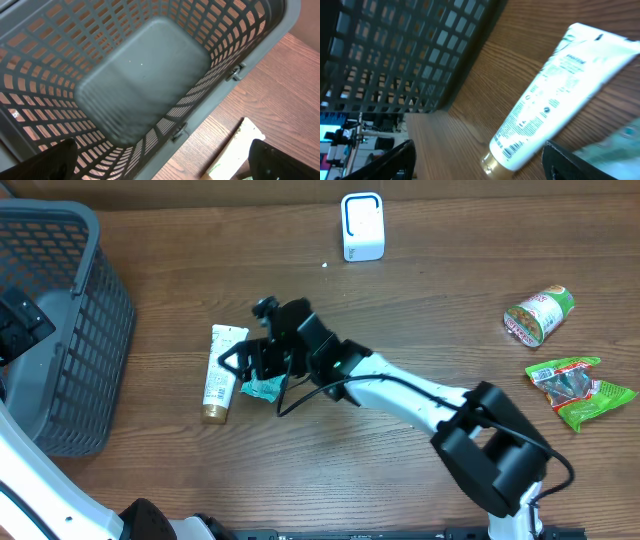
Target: Scan the item barcode
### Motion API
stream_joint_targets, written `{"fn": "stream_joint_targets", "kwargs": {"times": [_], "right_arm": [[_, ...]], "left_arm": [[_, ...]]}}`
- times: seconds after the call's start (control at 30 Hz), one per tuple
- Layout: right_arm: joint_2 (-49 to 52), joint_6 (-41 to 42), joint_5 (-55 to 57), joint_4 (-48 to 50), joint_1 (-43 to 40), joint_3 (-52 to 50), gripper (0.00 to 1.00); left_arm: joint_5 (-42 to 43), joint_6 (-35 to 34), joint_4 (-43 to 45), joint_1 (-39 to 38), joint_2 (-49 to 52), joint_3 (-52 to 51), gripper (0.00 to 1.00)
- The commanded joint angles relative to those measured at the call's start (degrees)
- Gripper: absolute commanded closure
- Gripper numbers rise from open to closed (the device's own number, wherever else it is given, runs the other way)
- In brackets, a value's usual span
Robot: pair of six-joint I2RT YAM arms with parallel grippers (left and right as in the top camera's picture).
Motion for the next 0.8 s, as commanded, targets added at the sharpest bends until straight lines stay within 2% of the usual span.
{"fn": "stream_joint_targets", "kwargs": {"times": [0.0,0.23,0.37,0.57,0.77], "right_arm": [[3.3,2.5,1.6,2.4,1.4,0.9,0.14],[4.9,3.8,1.9,4.0,2.9,0.9,0.1],[5.0,5.1,1.9,0.3,2.5,0.9,0.1],[4.9,7.5,-4.4,-9.0,-1.4,0.9,0.1],[4.9,0.1,-11.9,-23.9,-9.5,0.9,0.12]], "left_arm": [[0.2,-0.4,0.2,0.0,-0.4,0.7,0.0],[0.2,-0.4,0.2,0.0,-0.4,0.7,0.0],[0.2,-0.4,0.2,0.0,-0.4,0.7,0.0],[0.2,-0.4,0.2,0.0,-0.4,0.7,0.0],[0.2,-0.4,0.2,0.0,-0.4,0.7,0.0]]}}
